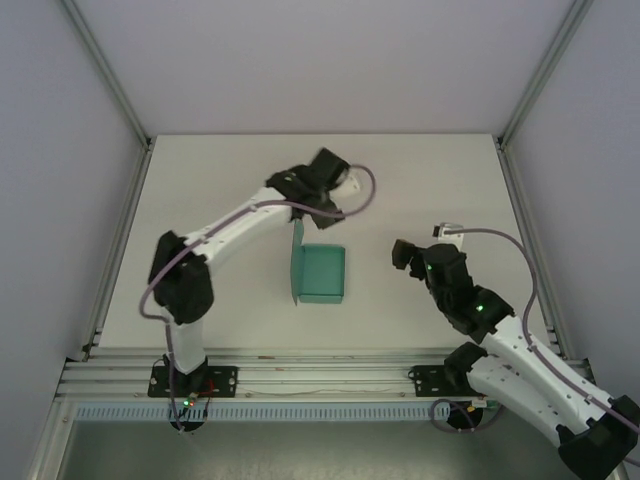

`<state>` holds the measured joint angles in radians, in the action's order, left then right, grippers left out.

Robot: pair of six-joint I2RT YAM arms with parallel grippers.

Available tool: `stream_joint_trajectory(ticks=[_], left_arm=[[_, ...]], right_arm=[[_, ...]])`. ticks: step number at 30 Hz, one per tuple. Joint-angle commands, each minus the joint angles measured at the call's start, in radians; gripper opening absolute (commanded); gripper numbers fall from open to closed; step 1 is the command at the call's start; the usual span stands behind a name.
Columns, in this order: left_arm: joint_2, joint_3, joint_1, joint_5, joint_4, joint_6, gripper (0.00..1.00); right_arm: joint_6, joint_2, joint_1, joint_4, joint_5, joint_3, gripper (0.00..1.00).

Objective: Assemble paper box

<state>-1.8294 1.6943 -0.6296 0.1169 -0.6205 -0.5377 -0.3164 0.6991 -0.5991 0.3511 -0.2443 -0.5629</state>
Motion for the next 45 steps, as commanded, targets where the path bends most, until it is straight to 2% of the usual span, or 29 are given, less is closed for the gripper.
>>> stream_joint_trajectory(ticks=[1,4,6,8,11,14,18,21,24,28,32,37,42,45], left_arm=[[0.14,-0.059,0.083,-0.018,0.155,0.332,1.0],[0.248,-0.173,0.189,-0.093,0.161,0.656,1.0],[0.331,-0.326,0.266,-0.191,0.224,0.818,1.0],[0.406,-0.481,0.329,-0.234,0.292,0.943,1.0],[0.496,-0.677,0.384,-0.245,0.343,1.023,1.0],[0.546,-0.808,0.414,-0.234,0.352,1.06,1.0],[0.577,-0.917,0.44,-0.249,0.35,1.068,1.0],[0.604,-0.957,0.45,-0.244,0.352,1.064,1.0],[0.637,-0.961,0.453,-0.219,0.332,1.051,1.0],[0.686,-0.974,0.457,-0.195,0.329,1.035,1.0],[0.729,-0.985,0.456,-0.167,0.315,1.033,1.0],[0.793,-0.987,0.456,-0.11,0.283,1.043,1.0],[0.847,-1.0,0.457,-0.094,0.286,1.053,1.0],[0.852,-1.007,0.456,-0.092,0.295,1.064,1.0]], right_arm=[[0.104,0.039,-0.001,-0.028,0.071,-0.023,1.0],[0.296,0.138,-0.001,-0.105,0.189,-0.021,1.0],[0.427,0.239,-0.001,-0.141,0.276,-0.048,1.0],[0.554,0.348,-0.003,-0.139,0.394,-0.104,1.0],[0.728,0.521,-0.003,-0.099,0.576,-0.222,0.97],[0.844,0.69,-0.005,-0.085,0.669,-0.337,0.93],[0.943,0.91,-0.004,-0.028,0.774,-0.505,0.76],[0.958,1.053,-0.01,0.037,0.819,-0.63,0.69],[0.93,1.163,-0.019,0.058,0.788,-0.716,0.59],[0.91,1.238,-0.037,0.079,0.775,-0.776,0.56],[0.839,1.255,-0.062,0.011,0.664,-0.768,0.38],[0.711,1.244,-0.069,-0.054,0.536,-0.738,0.23],[0.497,1.183,-0.091,-0.115,0.357,-0.665,0.16],[0.248,1.15,-0.109,-0.094,0.205,-0.627,0.16]])
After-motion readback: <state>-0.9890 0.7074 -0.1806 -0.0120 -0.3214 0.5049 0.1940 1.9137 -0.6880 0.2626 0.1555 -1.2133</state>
